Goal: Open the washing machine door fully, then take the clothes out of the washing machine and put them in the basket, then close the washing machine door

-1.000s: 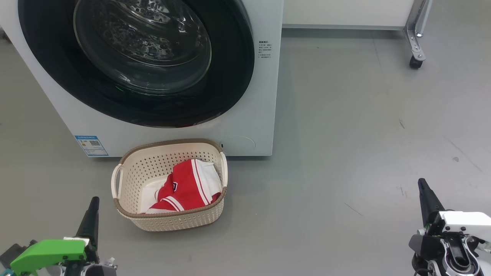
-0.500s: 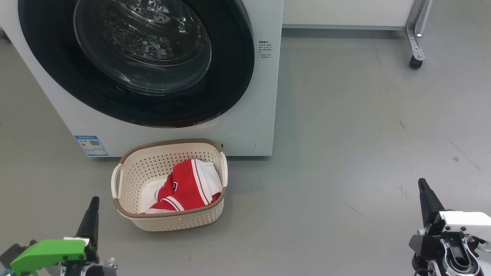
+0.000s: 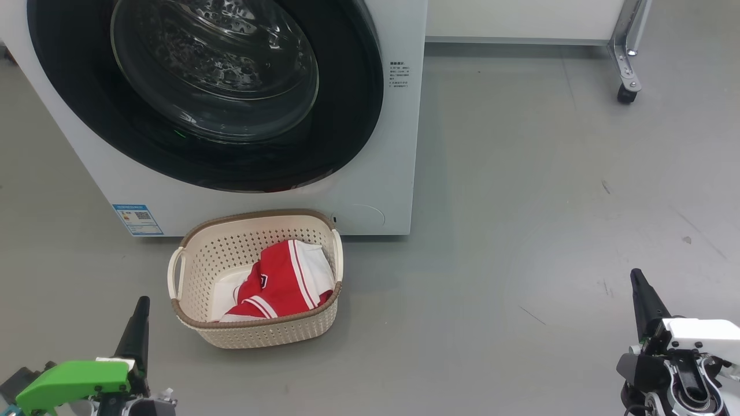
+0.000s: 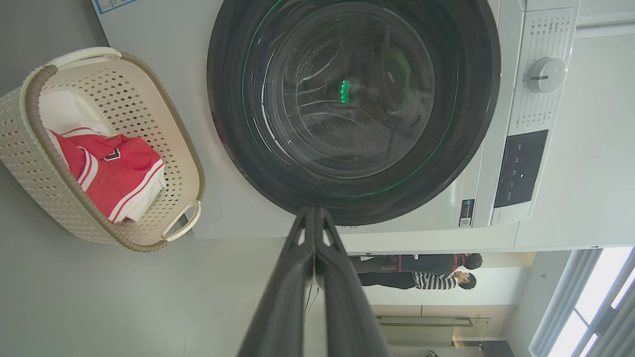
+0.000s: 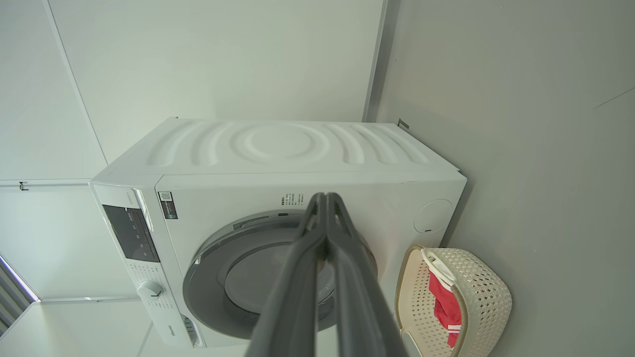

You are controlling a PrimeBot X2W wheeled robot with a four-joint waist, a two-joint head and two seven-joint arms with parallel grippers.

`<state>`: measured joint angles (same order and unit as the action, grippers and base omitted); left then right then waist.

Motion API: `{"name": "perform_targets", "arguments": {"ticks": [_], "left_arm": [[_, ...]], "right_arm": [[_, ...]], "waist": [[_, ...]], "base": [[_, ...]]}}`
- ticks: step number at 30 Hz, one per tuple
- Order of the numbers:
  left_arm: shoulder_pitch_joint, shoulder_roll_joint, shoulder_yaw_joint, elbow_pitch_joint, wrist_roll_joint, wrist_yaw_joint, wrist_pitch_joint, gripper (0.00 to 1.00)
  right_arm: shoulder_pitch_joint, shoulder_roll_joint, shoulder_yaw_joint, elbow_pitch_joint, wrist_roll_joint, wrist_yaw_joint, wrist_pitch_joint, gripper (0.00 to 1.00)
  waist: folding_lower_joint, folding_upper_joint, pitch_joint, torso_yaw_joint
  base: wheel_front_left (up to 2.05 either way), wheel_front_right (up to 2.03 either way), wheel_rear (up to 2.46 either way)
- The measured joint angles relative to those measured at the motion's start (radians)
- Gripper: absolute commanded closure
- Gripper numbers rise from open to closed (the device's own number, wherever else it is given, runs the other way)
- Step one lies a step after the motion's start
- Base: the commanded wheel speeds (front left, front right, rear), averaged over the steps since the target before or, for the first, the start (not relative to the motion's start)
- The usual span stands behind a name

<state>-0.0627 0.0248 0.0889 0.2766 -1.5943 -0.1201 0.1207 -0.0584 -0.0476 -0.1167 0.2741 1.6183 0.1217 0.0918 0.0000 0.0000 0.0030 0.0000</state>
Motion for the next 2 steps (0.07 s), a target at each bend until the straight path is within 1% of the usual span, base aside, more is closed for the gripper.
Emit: {"name": "perform_targets", "arguments": {"ticks": [2], "left_arm": [[0.000, 0.000, 0.000, 0.000, 0.000, 0.000, 0.000, 1.00]], "right_arm": [[0.000, 0.000, 0.000, 0.000, 0.000, 0.000, 0.000, 1.00]], "waist": [[0.0000, 0.0000, 0.000, 0.000]], "base": [[0.00, 0.00, 0.00]]}}
